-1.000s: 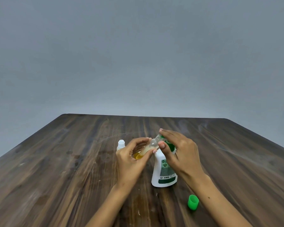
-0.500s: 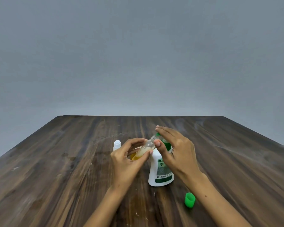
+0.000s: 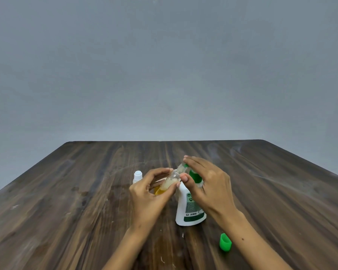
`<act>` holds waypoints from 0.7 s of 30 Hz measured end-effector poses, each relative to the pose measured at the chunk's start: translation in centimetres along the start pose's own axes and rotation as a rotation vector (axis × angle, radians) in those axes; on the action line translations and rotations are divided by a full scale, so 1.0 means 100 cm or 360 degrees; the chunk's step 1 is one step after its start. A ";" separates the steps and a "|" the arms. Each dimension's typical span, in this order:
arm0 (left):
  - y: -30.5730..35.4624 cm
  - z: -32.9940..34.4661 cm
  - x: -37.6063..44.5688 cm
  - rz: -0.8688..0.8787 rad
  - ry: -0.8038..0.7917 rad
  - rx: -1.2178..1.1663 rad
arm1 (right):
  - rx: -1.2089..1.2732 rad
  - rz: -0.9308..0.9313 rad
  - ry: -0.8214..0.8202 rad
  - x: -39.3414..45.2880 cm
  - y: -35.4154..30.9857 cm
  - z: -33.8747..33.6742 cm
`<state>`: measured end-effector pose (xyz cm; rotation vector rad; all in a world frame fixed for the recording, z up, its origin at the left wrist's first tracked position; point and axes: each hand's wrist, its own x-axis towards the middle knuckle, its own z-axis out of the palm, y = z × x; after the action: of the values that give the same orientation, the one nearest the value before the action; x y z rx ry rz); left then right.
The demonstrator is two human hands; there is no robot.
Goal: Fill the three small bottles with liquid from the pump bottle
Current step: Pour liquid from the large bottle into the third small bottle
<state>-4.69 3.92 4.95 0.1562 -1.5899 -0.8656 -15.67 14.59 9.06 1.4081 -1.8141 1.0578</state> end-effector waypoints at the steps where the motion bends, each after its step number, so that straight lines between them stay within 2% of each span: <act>1: -0.001 0.000 0.000 -0.0011 -0.0003 0.0011 | 0.0005 0.0029 -0.0010 -0.002 -0.001 0.002; 21: 0.005 -0.004 0.000 0.0028 0.0009 0.0096 | -0.0054 0.0027 -0.0057 0.007 -0.006 -0.004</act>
<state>-4.16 4.16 5.24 0.1871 -1.6108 -0.8036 -15.25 14.50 10.00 1.4018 -1.8642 1.0115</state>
